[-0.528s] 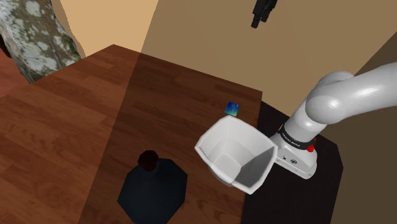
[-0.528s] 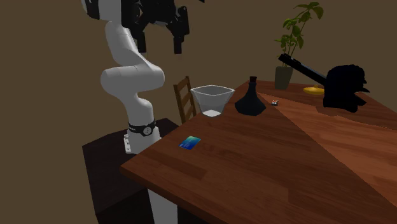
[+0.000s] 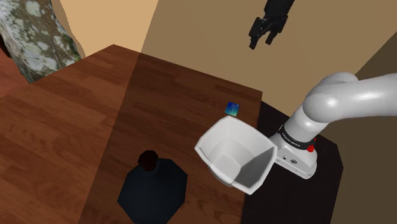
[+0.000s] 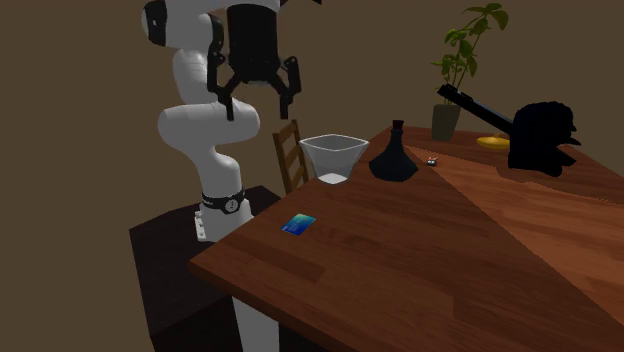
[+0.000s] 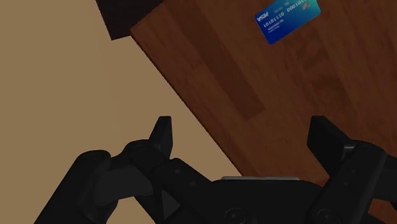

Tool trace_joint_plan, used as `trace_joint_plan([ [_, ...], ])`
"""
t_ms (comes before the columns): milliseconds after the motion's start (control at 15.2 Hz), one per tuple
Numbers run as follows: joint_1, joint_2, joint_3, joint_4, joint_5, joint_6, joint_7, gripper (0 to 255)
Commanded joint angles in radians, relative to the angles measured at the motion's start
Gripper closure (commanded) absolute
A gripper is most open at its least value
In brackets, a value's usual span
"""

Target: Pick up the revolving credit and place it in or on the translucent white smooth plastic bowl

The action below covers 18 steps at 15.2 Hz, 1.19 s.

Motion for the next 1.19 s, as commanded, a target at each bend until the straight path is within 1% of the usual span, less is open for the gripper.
trace_joint_plan([
  [0, -0.024, -0.063, 0.048, -0.083, 0.034, 0.027, 0.123, 0],
  [264, -0.045, -0.172, 0.172, -0.221, 0.132, 0.068, 0.369, 0],
  [528, -0.011, -0.228, 0.308, -0.326, 0.241, 0.12, 0.654, 0],
  [726, 0.022, -0.216, 0.428, -0.377, 0.336, 0.181, 0.879, 0],
  [792, 0.042, -0.177, 0.386, -0.179, 0.3, 0.158, 0.791, 0],
  [858, 0.046, -0.175, 0.384, -0.179, 0.296, 0.159, 0.794, 0],
  [1122, 0.022, -0.167, 0.504, -0.266, 0.381, 0.22, 0.977, 0],
])
